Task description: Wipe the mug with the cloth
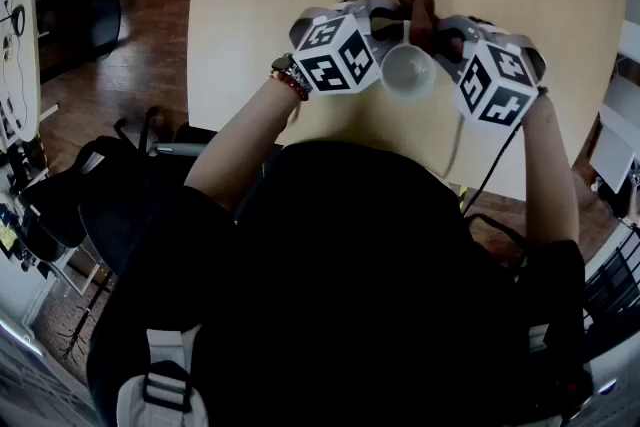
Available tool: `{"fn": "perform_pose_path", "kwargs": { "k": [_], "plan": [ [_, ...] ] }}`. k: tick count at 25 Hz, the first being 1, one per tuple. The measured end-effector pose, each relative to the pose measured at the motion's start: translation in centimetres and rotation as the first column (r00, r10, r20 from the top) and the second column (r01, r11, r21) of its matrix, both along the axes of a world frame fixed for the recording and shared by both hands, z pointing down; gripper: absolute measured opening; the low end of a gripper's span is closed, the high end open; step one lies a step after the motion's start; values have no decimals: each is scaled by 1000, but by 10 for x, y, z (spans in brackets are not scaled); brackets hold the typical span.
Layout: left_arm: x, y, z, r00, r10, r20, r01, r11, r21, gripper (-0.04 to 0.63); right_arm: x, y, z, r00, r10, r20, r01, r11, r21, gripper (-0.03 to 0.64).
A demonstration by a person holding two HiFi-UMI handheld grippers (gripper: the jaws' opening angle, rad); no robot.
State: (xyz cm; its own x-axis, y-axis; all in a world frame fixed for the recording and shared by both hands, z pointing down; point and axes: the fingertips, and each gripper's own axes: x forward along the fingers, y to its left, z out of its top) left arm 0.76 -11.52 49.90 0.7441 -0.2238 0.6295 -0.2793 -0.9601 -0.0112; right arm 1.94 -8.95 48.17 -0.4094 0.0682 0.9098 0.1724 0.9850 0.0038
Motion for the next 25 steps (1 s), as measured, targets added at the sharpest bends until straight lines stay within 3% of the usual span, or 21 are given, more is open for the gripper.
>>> {"fn": "perform_pose_path", "kwargs": {
  "k": [8,10,12,15,18,21,25],
  "plan": [
    [-3,-3,0,1000,-10,9,10,1000,8,38,-4,-2,41,993,-74,-96,73,997,-21,35],
    [-4,-2,0,1000,-26,7,25,1000,7,38,-4,-2,37,999,-22,-37,20,998,-56,35],
    [-6,-4,-1,998,-63,3,63,998,3,38,-4,-5,20,992,96,85,-83,986,-141,35],
    [-13,-4,-1,991,-137,2,137,991,-5,38,4,-5,-12,940,240,241,-176,949,-260,35],
    [-19,-7,0,979,-204,9,204,979,-24,35,15,-6,-39,881,337,331,-226,916,-331,35],
    [-26,-9,1,965,-261,18,261,965,-34,35,19,-7,-50,820,443,363,-291,868,-402,35],
    [-32,-8,0,952,-305,16,306,951,-35,35,12,-1,-42,749,562,351,-340,781,-524,35]
  ]
}}
